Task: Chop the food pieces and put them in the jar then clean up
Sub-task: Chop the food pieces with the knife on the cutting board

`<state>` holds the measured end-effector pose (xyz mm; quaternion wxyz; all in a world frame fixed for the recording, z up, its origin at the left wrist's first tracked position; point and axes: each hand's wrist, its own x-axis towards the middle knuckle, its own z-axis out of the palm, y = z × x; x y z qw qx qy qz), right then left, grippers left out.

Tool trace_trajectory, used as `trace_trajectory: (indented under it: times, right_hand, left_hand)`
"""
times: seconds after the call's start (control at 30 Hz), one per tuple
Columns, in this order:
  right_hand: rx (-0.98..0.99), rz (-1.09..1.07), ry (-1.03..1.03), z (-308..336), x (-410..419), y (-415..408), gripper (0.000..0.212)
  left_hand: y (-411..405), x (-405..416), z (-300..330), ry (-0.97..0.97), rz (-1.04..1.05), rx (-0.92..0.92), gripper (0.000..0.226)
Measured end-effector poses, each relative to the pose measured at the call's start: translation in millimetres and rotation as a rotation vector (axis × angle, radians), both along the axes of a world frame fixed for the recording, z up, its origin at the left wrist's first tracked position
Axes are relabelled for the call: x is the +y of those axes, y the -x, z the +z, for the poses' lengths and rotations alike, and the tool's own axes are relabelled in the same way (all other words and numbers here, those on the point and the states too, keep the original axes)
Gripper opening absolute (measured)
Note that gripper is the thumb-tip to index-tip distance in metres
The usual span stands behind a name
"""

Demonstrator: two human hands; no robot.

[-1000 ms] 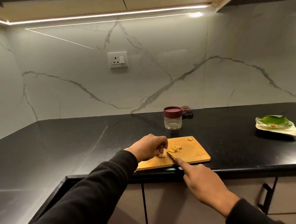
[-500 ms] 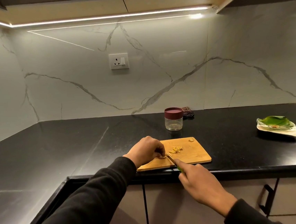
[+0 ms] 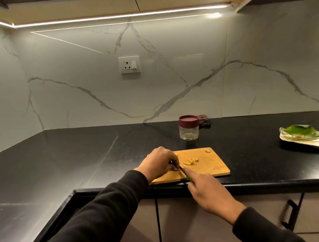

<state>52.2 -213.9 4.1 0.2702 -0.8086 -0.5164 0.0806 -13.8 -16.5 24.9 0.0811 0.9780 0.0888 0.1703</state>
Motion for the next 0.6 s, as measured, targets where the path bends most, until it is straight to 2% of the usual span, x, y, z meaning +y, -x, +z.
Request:
trace_trajectory:
  times: [0.4,0.6]
  right_hand:
    - [-0.028,-0.004,0.021,-6.2,-3.0,-0.4,0.057]
    - [-0.19,-0.042,0.076,-6.6,-22.5,6.5,0.059]
  left_hand:
    - [0.2,-0.2,-3.3,0.008,0.011,-0.015,0.01]
    - [2.6,-0.1,-4.4,0.008,0.008,-0.037,0.009]
